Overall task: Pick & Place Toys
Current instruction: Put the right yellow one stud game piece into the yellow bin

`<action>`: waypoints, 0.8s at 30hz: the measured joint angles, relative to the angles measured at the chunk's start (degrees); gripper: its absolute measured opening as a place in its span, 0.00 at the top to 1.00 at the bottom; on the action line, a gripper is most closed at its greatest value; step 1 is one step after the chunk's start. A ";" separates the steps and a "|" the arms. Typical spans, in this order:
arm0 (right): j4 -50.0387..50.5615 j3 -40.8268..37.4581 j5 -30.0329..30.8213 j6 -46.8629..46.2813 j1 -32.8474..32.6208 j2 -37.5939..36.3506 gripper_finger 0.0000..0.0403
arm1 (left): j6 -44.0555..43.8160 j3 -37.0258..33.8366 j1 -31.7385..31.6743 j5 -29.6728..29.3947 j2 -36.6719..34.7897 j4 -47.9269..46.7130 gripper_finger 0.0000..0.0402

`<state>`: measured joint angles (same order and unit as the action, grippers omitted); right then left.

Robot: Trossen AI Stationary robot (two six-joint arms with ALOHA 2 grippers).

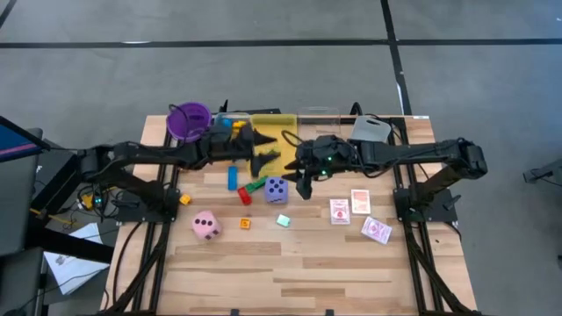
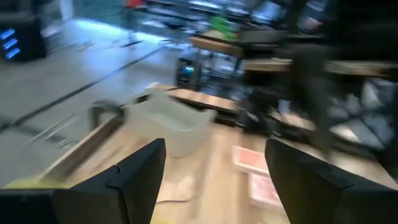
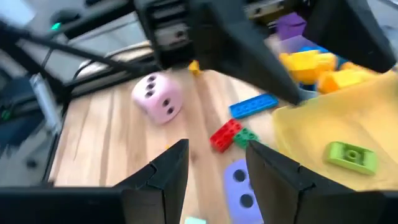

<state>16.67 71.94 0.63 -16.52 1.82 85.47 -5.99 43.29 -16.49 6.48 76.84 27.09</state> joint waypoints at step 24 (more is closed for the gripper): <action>3.06 0.00 -0.71 8.65 -6.87 -0.02 0.62 | 7.08 -0.07 27.08 -6.48 -6.35 -46.95 0.32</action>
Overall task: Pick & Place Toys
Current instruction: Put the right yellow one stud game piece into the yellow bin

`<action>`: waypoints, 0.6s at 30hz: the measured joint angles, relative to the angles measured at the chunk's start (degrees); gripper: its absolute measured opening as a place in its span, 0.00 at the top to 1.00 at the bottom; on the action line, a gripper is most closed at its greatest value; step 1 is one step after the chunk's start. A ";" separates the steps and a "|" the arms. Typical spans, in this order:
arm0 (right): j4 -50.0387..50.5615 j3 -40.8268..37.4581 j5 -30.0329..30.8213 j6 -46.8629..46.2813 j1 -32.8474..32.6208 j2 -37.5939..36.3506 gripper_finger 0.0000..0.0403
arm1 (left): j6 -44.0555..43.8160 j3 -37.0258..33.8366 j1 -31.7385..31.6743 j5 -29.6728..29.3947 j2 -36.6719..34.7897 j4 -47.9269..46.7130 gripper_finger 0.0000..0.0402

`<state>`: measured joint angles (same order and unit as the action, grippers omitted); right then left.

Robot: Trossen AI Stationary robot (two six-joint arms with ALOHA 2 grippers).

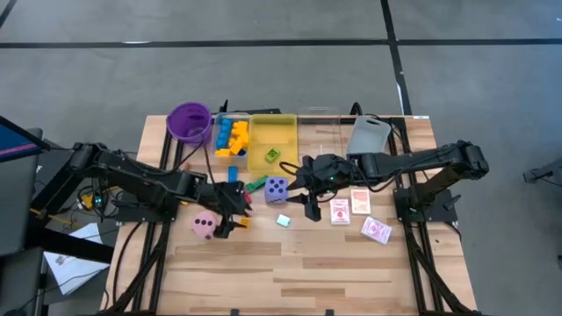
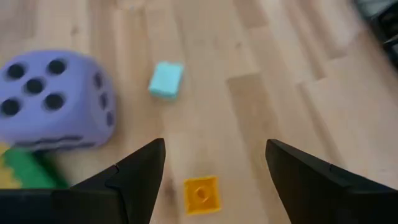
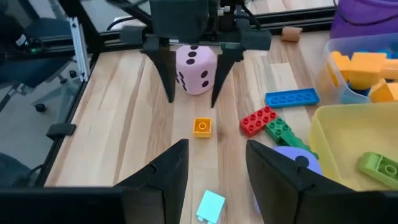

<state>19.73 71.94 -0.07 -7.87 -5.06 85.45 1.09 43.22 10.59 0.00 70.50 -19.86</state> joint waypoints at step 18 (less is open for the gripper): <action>-4.07 0.00 0.11 -17.73 2.95 0.00 0.62 | -3.35 -18.79 -0.02 2.87 0.02 24.88 0.33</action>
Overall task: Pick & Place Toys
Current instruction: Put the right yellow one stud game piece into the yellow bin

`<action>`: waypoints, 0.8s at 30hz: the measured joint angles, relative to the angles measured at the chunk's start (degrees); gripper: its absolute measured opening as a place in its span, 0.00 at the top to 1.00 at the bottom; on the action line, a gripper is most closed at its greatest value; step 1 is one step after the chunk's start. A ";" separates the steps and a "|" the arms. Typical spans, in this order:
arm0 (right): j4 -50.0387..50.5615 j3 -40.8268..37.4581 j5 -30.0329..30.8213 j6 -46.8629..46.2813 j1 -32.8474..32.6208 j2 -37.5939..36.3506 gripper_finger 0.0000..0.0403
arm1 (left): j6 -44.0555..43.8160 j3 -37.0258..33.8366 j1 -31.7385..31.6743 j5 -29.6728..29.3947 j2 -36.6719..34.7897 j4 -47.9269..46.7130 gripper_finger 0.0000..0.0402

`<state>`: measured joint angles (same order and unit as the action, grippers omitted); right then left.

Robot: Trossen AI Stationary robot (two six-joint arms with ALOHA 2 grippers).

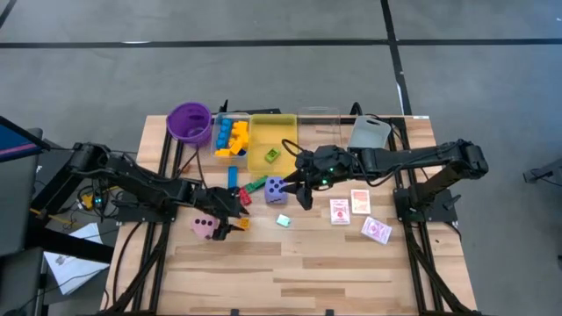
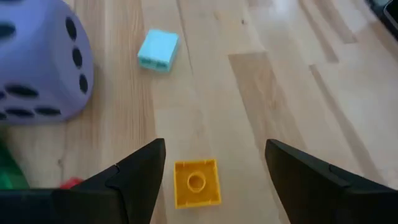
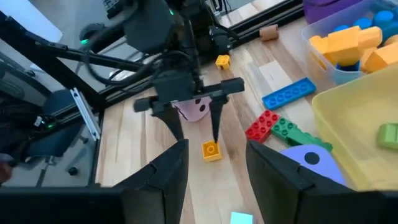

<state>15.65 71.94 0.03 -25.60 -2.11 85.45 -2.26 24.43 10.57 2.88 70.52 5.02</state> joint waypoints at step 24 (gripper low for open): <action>0.46 0.00 0.00 0.74 -0.09 0.02 0.62 | -5.66 -10.52 0.34 -7.61 0.22 12.35 0.33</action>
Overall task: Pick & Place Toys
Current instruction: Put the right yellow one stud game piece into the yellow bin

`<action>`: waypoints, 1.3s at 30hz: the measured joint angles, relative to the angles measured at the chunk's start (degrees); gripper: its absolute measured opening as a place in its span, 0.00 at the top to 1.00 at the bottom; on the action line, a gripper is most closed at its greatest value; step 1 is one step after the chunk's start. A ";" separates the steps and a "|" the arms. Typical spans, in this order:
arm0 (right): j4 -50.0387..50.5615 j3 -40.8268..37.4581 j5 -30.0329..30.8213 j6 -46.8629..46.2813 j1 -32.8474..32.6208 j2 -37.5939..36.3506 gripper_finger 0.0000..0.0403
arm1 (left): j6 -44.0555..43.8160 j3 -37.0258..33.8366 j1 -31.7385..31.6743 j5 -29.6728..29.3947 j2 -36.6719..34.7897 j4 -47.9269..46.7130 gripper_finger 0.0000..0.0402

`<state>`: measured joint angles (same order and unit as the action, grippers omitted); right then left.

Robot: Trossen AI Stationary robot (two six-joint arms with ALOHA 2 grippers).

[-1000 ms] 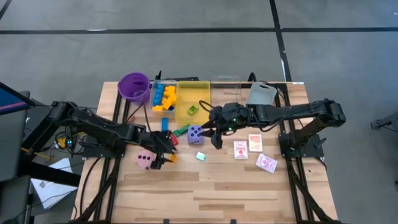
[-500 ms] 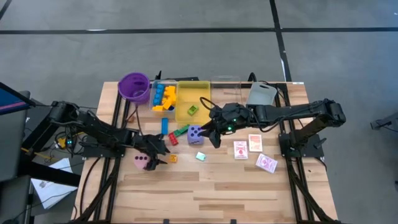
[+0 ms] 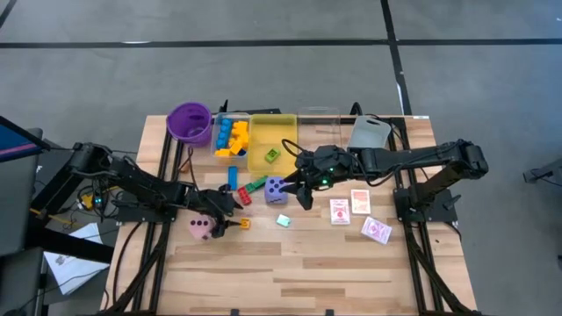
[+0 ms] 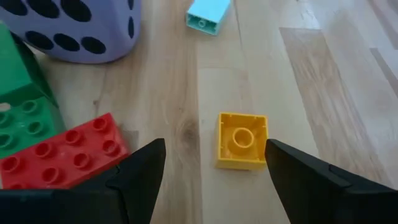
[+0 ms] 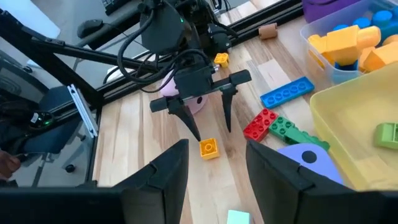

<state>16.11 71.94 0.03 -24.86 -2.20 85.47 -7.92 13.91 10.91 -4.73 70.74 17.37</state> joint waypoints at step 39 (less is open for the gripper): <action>0.40 0.00 0.00 2.97 0.01 0.00 0.62 | -9.36 4.96 6.53 -5.47 18.82 11.05 0.59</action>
<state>16.51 71.94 0.03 -21.89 -2.19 85.47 -17.28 18.88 17.44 -10.21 89.56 28.42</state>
